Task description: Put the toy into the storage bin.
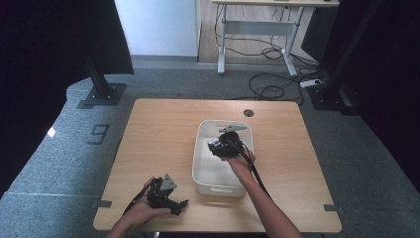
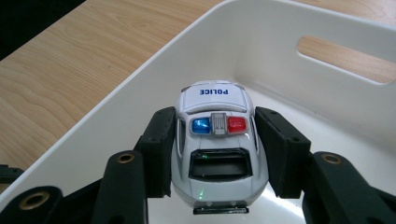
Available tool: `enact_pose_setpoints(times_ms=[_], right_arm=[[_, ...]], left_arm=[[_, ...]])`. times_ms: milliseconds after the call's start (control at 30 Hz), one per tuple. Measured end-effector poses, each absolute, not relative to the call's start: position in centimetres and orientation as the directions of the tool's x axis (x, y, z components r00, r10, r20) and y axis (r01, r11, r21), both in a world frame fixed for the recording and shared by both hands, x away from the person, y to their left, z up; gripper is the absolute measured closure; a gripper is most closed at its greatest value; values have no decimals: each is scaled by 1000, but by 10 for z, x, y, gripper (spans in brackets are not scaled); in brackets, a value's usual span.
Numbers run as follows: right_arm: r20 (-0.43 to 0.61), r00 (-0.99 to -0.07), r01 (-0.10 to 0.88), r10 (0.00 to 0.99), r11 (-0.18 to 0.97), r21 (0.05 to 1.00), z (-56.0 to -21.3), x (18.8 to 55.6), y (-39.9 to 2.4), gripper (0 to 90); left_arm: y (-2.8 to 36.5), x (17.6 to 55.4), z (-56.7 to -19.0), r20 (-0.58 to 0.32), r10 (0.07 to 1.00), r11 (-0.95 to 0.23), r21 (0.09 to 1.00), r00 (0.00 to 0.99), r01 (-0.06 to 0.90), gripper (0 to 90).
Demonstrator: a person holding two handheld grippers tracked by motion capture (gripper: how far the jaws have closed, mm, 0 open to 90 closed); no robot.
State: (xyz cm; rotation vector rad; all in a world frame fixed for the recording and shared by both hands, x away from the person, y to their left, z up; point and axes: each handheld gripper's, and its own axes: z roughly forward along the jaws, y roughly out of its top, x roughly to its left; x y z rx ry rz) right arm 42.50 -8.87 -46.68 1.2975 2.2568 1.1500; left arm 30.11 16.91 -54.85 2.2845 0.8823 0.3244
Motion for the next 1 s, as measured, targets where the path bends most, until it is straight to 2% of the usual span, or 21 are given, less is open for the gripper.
enact_pose_setpoints(times_ms=[1000], right_arm=[[107,-550,616,828,316,722,-481,434,-72,500]], left_arm=[[169,301,-548,-5,670,-556,659,742,507,0]])
